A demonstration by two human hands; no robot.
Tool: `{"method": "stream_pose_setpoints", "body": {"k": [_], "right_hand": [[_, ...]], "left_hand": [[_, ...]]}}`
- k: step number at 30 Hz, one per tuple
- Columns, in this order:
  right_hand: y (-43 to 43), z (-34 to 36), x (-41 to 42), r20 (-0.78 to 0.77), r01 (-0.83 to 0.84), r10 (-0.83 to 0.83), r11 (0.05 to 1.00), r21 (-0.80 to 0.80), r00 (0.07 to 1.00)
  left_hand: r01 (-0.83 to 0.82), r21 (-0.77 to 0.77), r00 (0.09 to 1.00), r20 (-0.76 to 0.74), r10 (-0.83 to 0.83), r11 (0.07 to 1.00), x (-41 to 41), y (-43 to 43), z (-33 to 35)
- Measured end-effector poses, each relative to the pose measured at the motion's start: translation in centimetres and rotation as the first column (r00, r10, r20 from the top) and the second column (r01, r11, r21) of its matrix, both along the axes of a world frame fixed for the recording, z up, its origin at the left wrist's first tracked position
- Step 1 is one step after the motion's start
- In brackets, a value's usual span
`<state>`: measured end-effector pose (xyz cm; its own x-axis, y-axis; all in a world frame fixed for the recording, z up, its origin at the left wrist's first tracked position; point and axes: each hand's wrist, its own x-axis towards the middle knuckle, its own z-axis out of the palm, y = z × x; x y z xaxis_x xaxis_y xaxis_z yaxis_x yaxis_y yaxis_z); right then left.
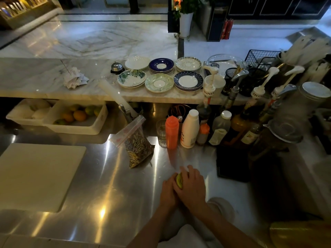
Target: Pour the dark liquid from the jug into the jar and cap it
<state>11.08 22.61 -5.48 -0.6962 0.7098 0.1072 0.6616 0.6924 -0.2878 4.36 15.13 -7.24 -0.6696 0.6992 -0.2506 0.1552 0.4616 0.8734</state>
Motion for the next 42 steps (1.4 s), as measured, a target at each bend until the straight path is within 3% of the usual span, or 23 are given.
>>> {"method": "stream_pose_setpoints", "body": {"k": [2,4,7,9,11,13,17,19,21,24,29,34,42], "right_hand": [[-0.6,0.5,0.0,0.019,0.121,-0.12,0.991,-0.051,0.993],[-1.1,0.7,0.0,0.016,0.112,-0.111,0.986,-0.122,0.994],[-0.3,0.1,0.7,-0.041,-0.076,0.067,0.961,-0.266,0.997],[0.7,-0.4,1.4,-0.114,-0.275,0.25,0.882,-0.383,0.961],[1.5,-0.4,1.4,-0.061,-0.435,0.458,0.783,-0.445,0.887],[1.9,0.2,0.9,0.021,-0.446,0.53,0.734,-0.512,0.848],[3.1,2.3,2.7,-0.072,-0.398,0.414,0.791,-0.465,0.908],[4.2,2.9,5.9,0.068,-0.251,0.319,0.845,-0.472,0.945],[4.7,3.1,9.9,0.317,-0.099,0.28,0.869,-0.485,0.906],[2.9,2.9,14.1,0.462,-0.018,0.296,0.857,-0.515,0.836],[1.6,2.7,15.0,0.315,-0.025,0.191,0.886,-0.464,0.93],[4.5,2.6,9.8,0.218,0.013,0.103,0.881,-0.473,0.97],[9.9,0.3,3.1,0.273,-0.022,0.116,0.946,-0.324,0.955]], "left_hand": [[-0.047,-0.021,0.998,0.041,0.048,0.999,0.4,0.1,0.7],[-0.074,-0.065,0.996,0.053,0.078,0.995,1.2,-0.1,1.0],[-0.047,0.024,0.993,0.105,0.044,0.999,1.6,-1.4,1.4],[0.033,0.041,0.999,0.022,-0.034,0.999,0.9,-2.4,1.3],[0.151,0.024,0.984,-0.097,-0.148,0.988,-0.2,-3.2,1.4],[0.236,0.019,0.957,-0.18,-0.229,0.972,-1.5,-3.3,1.6],[0.431,-0.053,0.865,-0.259,-0.429,0.901,-3.6,-2.8,2.4],[0.552,-0.183,0.733,-0.359,-0.578,0.813,-4.4,-2.8,2.3],[0.597,-0.251,0.667,-0.372,-0.646,0.762,-4.8,-2.8,1.8],[0.569,-0.244,0.697,-0.363,-0.618,0.785,-4.8,-2.7,1.3],[0.453,-0.268,0.738,-0.422,-0.526,0.85,-4.8,-2.0,1.0],[0.338,-0.303,0.806,-0.396,-0.44,0.891,-7.1,-0.8,1.0],[0.287,-0.339,0.844,-0.352,-0.404,0.896,-10.3,2.8,2.7]]}}
